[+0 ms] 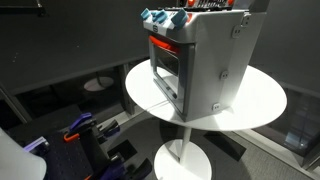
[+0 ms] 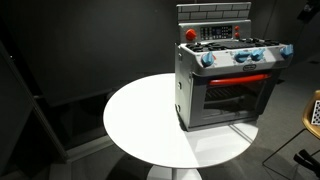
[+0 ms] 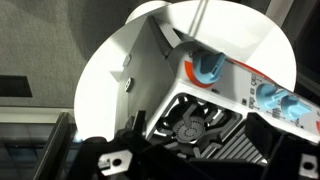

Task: Press the top button on the right side of the stove.

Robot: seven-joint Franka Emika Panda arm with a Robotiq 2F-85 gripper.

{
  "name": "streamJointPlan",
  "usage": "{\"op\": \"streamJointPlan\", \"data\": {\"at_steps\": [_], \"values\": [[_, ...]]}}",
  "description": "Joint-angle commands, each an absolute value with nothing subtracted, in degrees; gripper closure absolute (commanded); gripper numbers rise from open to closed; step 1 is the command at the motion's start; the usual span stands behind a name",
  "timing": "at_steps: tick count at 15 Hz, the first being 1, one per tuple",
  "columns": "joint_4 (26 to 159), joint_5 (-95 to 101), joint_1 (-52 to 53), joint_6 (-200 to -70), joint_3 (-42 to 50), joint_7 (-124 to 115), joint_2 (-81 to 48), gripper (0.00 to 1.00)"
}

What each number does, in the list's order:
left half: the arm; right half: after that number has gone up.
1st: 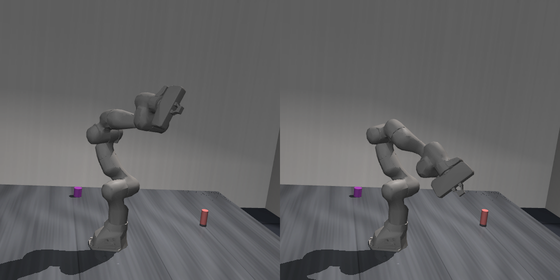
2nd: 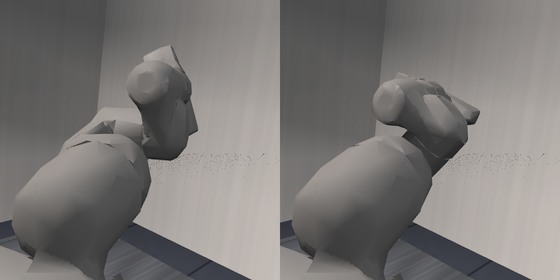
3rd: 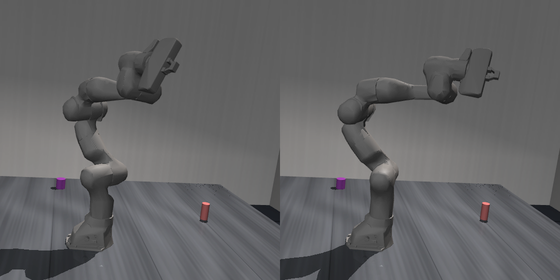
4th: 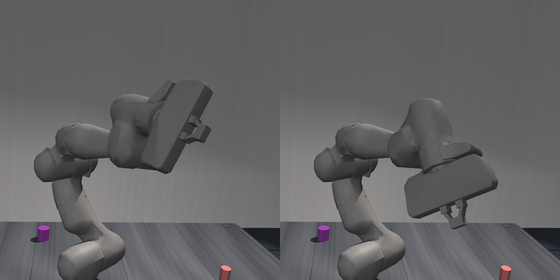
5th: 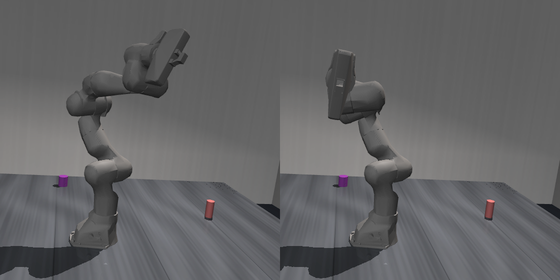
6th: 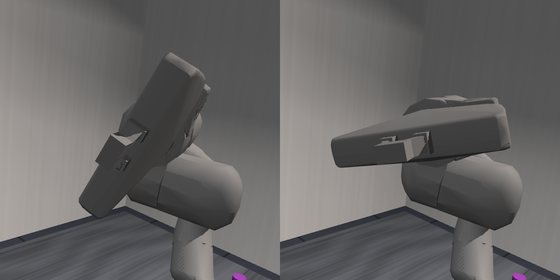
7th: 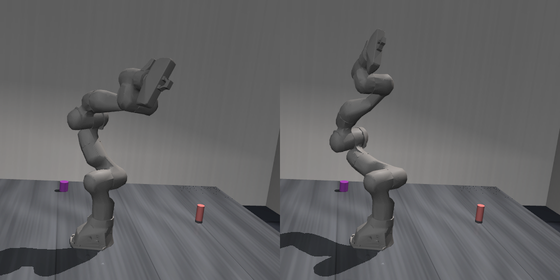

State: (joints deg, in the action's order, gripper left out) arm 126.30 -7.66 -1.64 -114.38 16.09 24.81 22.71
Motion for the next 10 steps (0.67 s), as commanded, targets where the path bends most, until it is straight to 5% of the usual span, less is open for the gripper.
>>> {"op": "streamJointPlan", "data": {"at_steps": [1,10], "values": [[121.46,-8.97,-1.94,-115.66,14.71,24.02,17.02,0.0],[118.73,-8.32,-2.92,-117.31,12.31,24.66,11.85,0.0]]}}
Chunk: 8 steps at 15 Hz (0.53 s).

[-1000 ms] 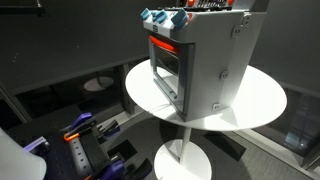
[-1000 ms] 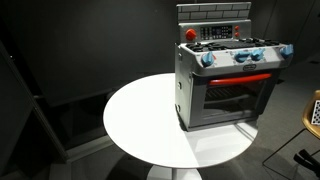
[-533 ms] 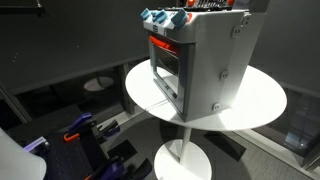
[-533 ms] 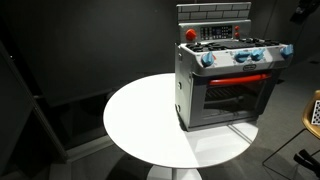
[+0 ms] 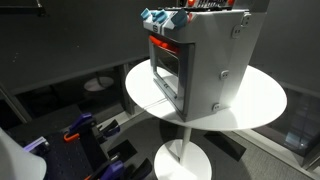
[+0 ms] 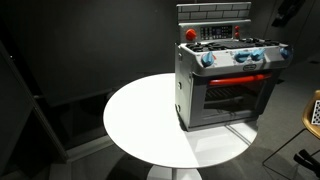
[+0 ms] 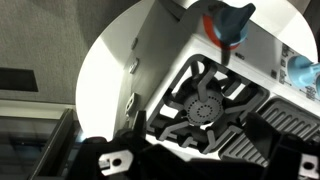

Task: Press the top button on the right side of the stove.

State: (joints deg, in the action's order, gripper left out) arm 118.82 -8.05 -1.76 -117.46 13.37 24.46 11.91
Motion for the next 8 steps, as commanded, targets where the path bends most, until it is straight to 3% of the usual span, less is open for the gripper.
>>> {"op": "streamJointPlan", "data": {"at_steps": [1,8], "values": [[118.38,-8.31,-3.01,-117.31,12.22,24.5,11.5,0.0],[118.2,-8.29,-3.28,-117.31,12.17,24.38,11.36,0.0]]}}
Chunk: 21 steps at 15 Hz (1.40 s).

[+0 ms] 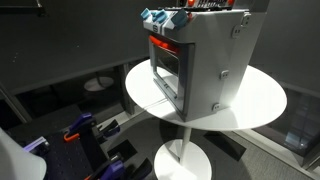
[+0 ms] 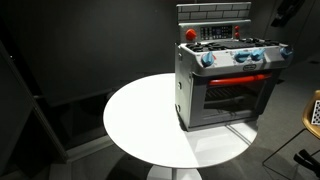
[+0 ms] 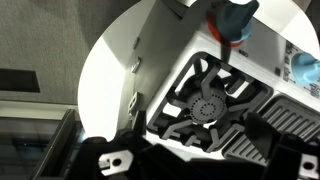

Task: Press the top button on the right side of the stove.

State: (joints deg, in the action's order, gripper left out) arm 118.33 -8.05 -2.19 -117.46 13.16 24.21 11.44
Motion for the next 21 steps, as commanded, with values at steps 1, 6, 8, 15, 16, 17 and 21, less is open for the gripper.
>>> {"op": "streamJointPlan", "data": {"at_steps": [1,6,8,15,16,17,21], "values": [[118.19,-7.74,-3.33,-118.12,12.11,24.65,11.25,0.0],[118.06,-8.96,-3.06,-119.85,12.01,25.61,10.46,0.0],[118.03,-9.58,-2.88,-120.96,11.84,26.02,10.13,0.0],[117.31,-13.42,-2.22,-124.73,10.44,27.33,8.11,0.0],[117.03,-14.07,-2.17,-125.2,10.25,27.42,7.6,0.0],[116.77,-14.76,-2.07,-125.88,10.06,27.65,7.05,0.0],[115.95,-17.44,-1.66,-127.95,9.18,28.92,5.12,0.0]]}}
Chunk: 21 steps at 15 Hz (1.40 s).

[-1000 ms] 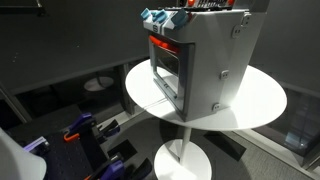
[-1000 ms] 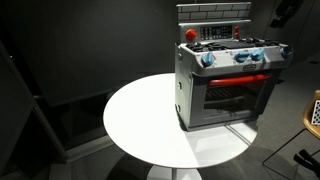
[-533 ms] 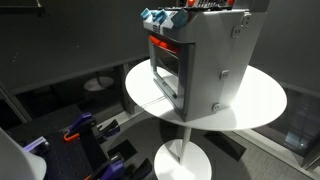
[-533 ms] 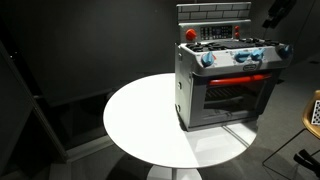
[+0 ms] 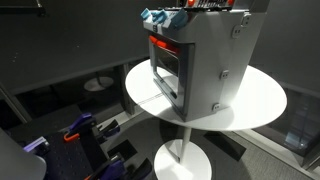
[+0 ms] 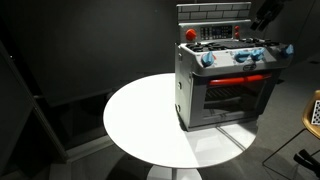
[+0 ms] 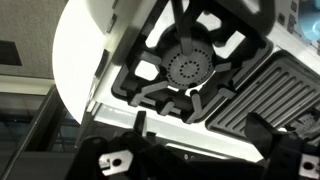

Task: Press the top button on the right side of the stove.

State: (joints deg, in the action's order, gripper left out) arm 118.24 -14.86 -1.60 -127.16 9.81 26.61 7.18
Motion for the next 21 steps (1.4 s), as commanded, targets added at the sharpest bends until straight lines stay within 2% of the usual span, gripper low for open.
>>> {"op": "streamJointPlan", "data": {"at_steps": [1,21], "values": [[115.71,-18.05,-1.6,-128.29,8.94,29.33,4.67,0.0],[108.19,-18.75,-2.75,-132.97,5.31,30.9,-2.96,0.0]]}}
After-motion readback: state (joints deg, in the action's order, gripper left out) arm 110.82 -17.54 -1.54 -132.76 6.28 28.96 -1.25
